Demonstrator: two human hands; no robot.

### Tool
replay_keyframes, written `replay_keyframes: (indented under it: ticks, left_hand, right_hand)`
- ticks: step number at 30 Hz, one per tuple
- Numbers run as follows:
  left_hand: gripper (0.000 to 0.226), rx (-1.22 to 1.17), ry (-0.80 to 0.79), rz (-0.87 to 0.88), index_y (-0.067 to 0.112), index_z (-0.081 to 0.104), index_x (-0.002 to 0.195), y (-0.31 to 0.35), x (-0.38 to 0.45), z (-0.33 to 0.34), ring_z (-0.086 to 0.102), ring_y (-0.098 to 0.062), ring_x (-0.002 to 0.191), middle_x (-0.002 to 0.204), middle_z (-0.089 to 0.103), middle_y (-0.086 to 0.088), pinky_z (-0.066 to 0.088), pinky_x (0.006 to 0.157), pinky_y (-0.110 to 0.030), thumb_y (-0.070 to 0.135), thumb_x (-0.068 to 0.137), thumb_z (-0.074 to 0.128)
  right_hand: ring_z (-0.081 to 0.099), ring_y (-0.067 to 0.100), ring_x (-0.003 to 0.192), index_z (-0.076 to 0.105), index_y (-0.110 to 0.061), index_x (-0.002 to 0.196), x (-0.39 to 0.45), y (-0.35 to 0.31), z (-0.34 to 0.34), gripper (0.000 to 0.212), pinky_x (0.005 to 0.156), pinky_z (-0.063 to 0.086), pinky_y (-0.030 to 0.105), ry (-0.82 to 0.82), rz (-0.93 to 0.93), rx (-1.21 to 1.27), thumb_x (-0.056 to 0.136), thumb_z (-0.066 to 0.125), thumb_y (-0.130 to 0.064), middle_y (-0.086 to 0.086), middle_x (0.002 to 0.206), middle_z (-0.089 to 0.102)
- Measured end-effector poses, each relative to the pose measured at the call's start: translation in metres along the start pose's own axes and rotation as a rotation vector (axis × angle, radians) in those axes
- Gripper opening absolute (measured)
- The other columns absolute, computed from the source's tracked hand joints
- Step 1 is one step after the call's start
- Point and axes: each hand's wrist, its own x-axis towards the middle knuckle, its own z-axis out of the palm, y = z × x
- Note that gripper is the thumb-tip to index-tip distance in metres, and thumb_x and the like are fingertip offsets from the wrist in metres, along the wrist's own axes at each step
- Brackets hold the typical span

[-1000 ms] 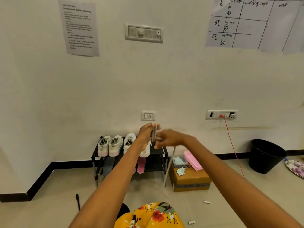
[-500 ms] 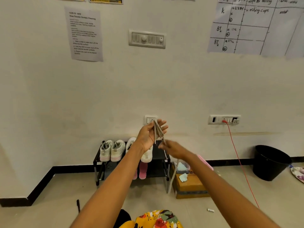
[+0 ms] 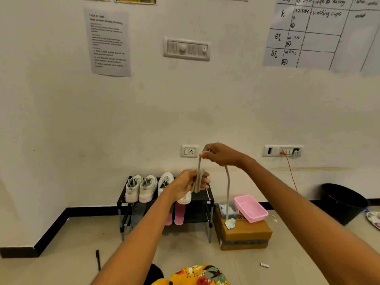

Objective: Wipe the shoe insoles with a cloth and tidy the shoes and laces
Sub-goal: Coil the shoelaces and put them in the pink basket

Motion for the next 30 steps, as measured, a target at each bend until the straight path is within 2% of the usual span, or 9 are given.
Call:
replay_keyframes:
  ticks: [3,6,8,11,14,16,20,24,30]
  left_hand:
    - [0.041,-0.283,-0.105,0.008,0.005,0.059,0.091,0.010,-0.006,-0.005,0.062,-0.021,0.063,0.069,0.062,-0.007,0.054,0.070,-0.033,0.022,0.101,0.024]
    - [0.042,-0.411,-0.112,0.040,0.004,0.059,0.093,0.020,-0.008,-0.006,0.065,-0.023,0.063,0.070,0.065,-0.008,0.057,0.066,-0.032,0.022,0.100,0.021]
    - [0.042,-0.445,-0.055,0.083,0.000,0.060,0.101,0.020,-0.006,-0.004,0.070,-0.026,0.074,0.084,0.071,-0.013,0.058,0.075,-0.035,0.020,0.100,0.023]
    - [0.043,-0.485,0.083,0.127,-0.005,0.053,0.120,0.012,0.001,-0.001,0.066,-0.029,0.095,0.110,0.066,-0.018,0.051,0.089,-0.036,0.022,0.101,0.025]
    - [0.048,-0.427,0.232,0.134,-0.006,0.044,0.131,0.002,0.006,-0.001,0.052,-0.033,0.121,0.132,0.052,-0.023,0.041,0.100,-0.037,0.028,0.103,0.024]
    - [0.052,-0.235,0.251,0.079,-0.004,0.043,0.133,-0.004,0.006,-0.003,0.048,-0.032,0.126,0.135,0.050,-0.021,0.039,0.101,-0.037,0.033,0.104,0.021]
    - [0.061,-0.046,0.154,-0.073,0.001,0.047,0.131,-0.018,0.003,-0.007,0.058,-0.032,0.111,0.126,0.057,-0.020,0.048,0.081,-0.032,0.045,0.102,0.017]
    - [0.065,-0.039,-0.020,-0.075,0.001,0.062,0.105,-0.019,-0.007,-0.007,0.065,-0.022,0.072,0.088,0.070,-0.013,0.052,0.070,-0.030,0.044,0.102,0.014]
    - [0.066,-0.231,-0.173,-0.031,0.003,0.063,0.089,-0.013,-0.015,-0.012,0.055,-0.018,0.052,0.060,0.059,-0.007,0.048,0.061,-0.030,0.045,0.101,0.014]
  right_hand:
    - [0.055,0.016,0.081,0.061,-0.007,0.102,0.010,0.023,0.012,0.029,0.069,0.041,0.024,0.165,0.123,-0.053,0.098,0.043,-0.030,0.002,0.090,0.059]
    - [0.056,0.026,0.101,0.059,-0.007,0.109,0.005,0.044,0.051,0.029,0.092,0.045,0.040,0.088,0.180,-0.070,0.100,0.037,-0.024,0.014,0.114,0.061]
    - [0.055,0.029,0.111,0.054,-0.005,0.120,-0.005,0.045,0.076,0.032,0.098,0.043,0.039,0.037,0.142,0.016,0.101,0.035,-0.023,0.016,0.124,0.058]
    - [0.053,0.030,0.114,0.051,-0.008,0.124,-0.008,0.044,0.103,0.034,0.095,0.041,0.036,-0.104,0.140,0.005,0.101,0.036,-0.028,0.015,0.126,0.056]
    - [0.057,0.027,0.089,0.057,-0.019,0.092,-0.008,0.045,0.110,0.021,0.078,0.045,0.036,-0.308,0.162,-0.126,0.098,0.043,-0.033,0.005,0.088,0.059]
    - [0.054,0.020,0.077,0.058,-0.018,0.088,-0.009,0.039,0.100,0.021,0.069,0.042,0.026,-0.335,0.120,-0.164,0.096,0.047,-0.033,-0.006,0.073,0.050]
    - [0.041,0.003,0.053,0.060,0.004,0.093,-0.011,0.020,0.056,0.031,0.049,0.034,0.009,-0.288,0.000,-0.130,0.096,0.049,-0.025,-0.005,0.065,0.045]
    - [0.037,0.008,0.051,0.055,-0.012,0.080,-0.010,0.010,0.028,0.025,0.040,0.032,0.012,-0.131,0.035,0.057,0.098,0.043,-0.024,-0.001,0.065,0.043]
    - [0.038,0.002,0.061,0.051,-0.010,0.095,-0.008,0.033,0.057,0.025,0.043,0.037,0.008,0.045,0.172,0.078,0.101,0.034,-0.028,-0.009,0.074,0.042]
